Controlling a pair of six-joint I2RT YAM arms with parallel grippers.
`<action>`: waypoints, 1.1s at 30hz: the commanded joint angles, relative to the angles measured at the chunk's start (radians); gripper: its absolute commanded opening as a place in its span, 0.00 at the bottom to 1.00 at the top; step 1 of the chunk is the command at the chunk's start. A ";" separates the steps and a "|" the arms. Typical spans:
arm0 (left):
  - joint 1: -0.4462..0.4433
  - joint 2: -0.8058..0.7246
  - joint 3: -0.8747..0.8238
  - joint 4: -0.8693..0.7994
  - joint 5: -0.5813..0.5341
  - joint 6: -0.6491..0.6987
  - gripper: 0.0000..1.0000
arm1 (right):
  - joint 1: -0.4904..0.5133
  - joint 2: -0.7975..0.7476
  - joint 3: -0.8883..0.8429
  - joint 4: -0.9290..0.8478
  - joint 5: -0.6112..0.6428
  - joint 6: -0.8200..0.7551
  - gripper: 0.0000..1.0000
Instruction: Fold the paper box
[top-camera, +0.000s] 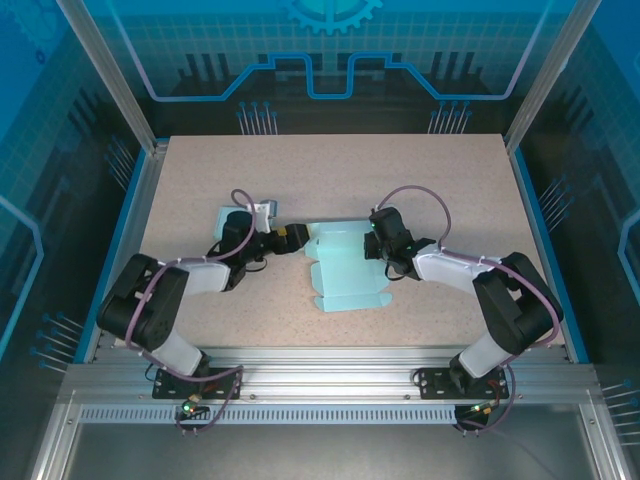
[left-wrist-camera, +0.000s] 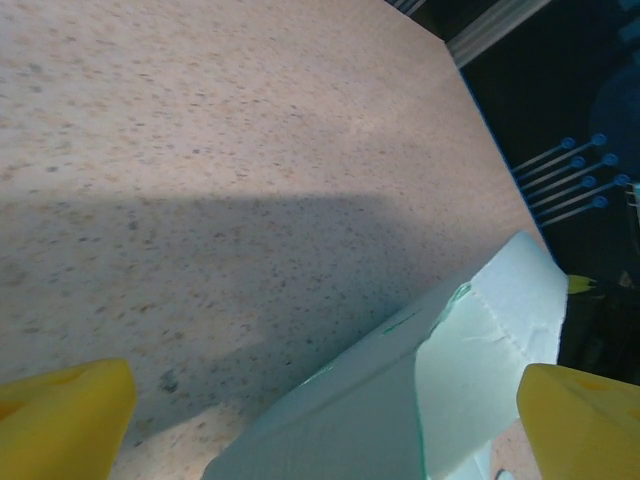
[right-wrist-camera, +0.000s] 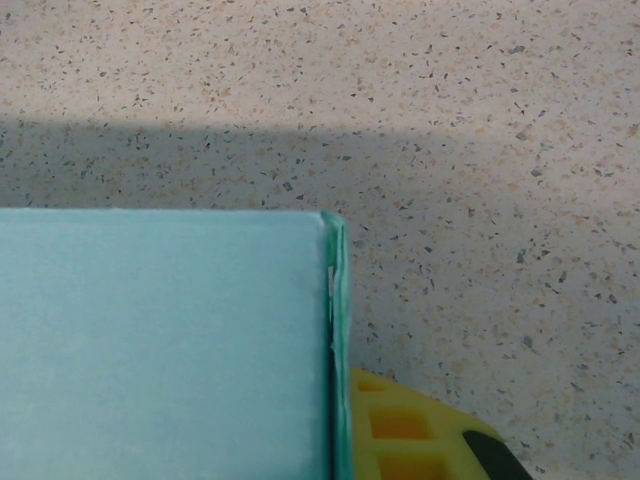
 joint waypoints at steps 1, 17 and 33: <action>0.005 0.044 0.040 0.129 0.135 -0.013 0.99 | 0.017 0.022 0.026 -0.008 -0.019 -0.006 0.00; -0.077 0.070 -0.042 0.251 0.181 -0.094 0.99 | 0.017 0.064 0.066 -0.036 0.005 -0.004 0.00; -0.121 -0.052 -0.060 0.010 0.095 0.026 0.84 | 0.016 0.112 0.113 -0.078 0.017 0.016 0.00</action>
